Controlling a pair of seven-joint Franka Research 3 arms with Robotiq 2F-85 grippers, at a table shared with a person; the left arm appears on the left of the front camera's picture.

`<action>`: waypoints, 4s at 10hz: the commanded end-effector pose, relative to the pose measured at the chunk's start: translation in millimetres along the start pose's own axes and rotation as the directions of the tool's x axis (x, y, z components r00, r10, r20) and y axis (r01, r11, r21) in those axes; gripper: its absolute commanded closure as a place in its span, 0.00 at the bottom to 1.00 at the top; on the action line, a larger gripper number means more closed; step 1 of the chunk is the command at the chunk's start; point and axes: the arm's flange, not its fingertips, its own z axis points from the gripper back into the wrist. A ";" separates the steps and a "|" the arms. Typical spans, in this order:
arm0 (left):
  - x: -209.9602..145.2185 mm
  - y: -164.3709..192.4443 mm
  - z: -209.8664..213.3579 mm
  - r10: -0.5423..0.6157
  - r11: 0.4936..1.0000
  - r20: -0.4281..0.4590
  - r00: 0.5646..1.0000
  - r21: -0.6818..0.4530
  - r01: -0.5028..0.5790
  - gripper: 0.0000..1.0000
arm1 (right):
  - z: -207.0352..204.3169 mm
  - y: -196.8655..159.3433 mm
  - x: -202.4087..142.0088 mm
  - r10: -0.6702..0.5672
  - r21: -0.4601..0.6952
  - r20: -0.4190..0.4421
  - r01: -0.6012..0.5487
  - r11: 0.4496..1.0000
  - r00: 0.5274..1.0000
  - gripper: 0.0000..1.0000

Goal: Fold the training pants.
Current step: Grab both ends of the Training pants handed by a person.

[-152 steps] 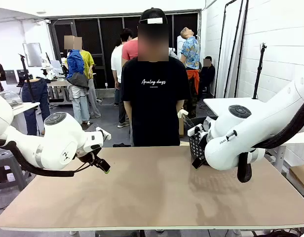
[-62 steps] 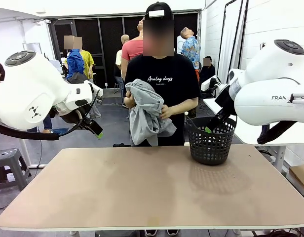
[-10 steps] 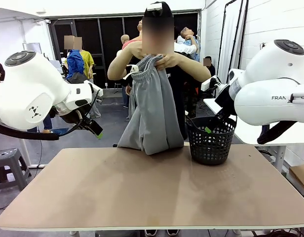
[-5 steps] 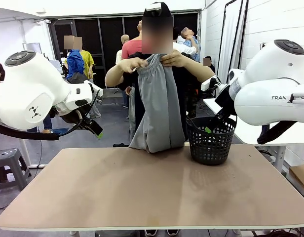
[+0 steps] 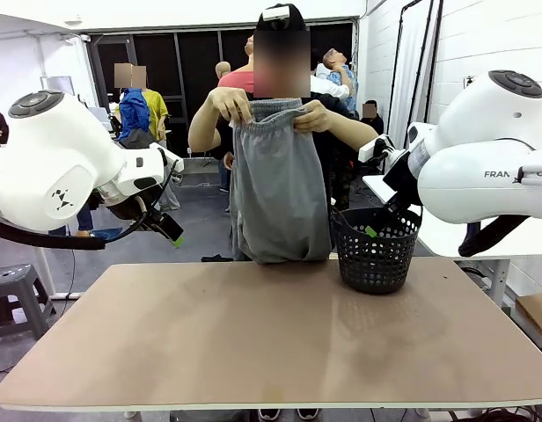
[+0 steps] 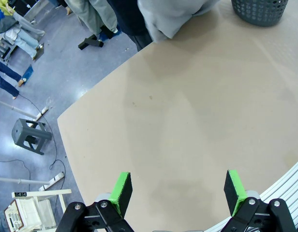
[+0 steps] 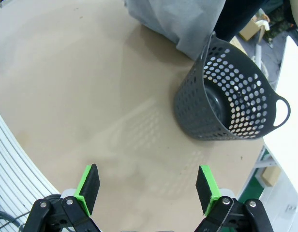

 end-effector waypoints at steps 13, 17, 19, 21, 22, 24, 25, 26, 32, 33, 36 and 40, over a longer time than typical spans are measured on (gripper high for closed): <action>-0.4 0.7 -0.1 -0.010 1.000 -0.001 1.000 0.002 0.010 0.00 | 0.2 0.1 -0.4 -0.002 0.005 -0.001 0.002 1.000 1.000 0.00; -0.4 0.7 -0.1 -0.010 1.000 -0.001 1.000 0.002 0.010 0.00 | 0.2 0.1 -0.4 -0.002 0.005 -0.001 0.002 1.000 1.000 0.00; -0.4 0.7 -0.1 -0.010 1.000 -0.001 1.000 0.002 0.010 0.00 | 0.2 0.1 -0.4 -0.002 0.005 -0.001 0.002 1.000 1.000 0.00; -0.4 0.7 -0.1 -0.010 1.000 -0.001 1.000 0.002 0.010 0.00 | 0.2 0.1 -0.4 -0.002 0.005 -0.001 0.002 1.000 1.000 0.00; -0.4 0.7 -0.1 -0.010 1.000 -0.001 1.000 0.002 0.010 0.00 | 0.2 0.1 -0.4 -0.002 0.005 -0.001 0.002 1.000 1.000 0.00; -0.4 0.7 -0.1 -0.010 1.000 -0.001 1.000 0.002 0.010 0.00 | 0.2 0.1 -0.4 -0.002 0.005 -0.001 0.002 1.000 1.000 0.00; -0.4 0.7 -0.1 -0.010 1.000 -0.001 1.000 0.002 0.010 0.00 | 0.2 0.1 -0.4 -0.002 0.005 -0.001 0.002 1.000 1.000 0.00; -0.4 0.7 -0.1 -0.010 1.000 -0.001 1.000 0.002 0.010 0.00 | 0.2 0.1 -0.4 -0.002 0.005 -0.001 0.002 1.000 1.000 0.00; -0.4 0.7 -0.1 -0.010 1.000 -0.001 1.000 0.002 0.010 0.00 | 0.2 0.1 -0.4 -0.002 0.005 -0.001 0.002 1.000 1.000 0.00; -0.4 0.7 -0.1 -0.010 1.000 -0.001 1.000 0.002 0.010 0.00 | 0.2 0.1 -0.4 -0.002 0.005 -0.001 0.002 1.000 1.000 0.00; -0.4 0.7 -0.1 -0.010 1.000 -0.001 1.000 0.002 0.010 0.00 | 0.2 0.1 -0.4 -0.002 0.005 -0.001 0.002 1.000 1.000 0.00; -0.4 0.7 -0.1 -0.010 1.000 -0.001 1.000 0.002 0.010 0.00 | 0.2 0.1 -0.4 -0.002 0.005 -0.001 0.002 1.000 1.000 0.00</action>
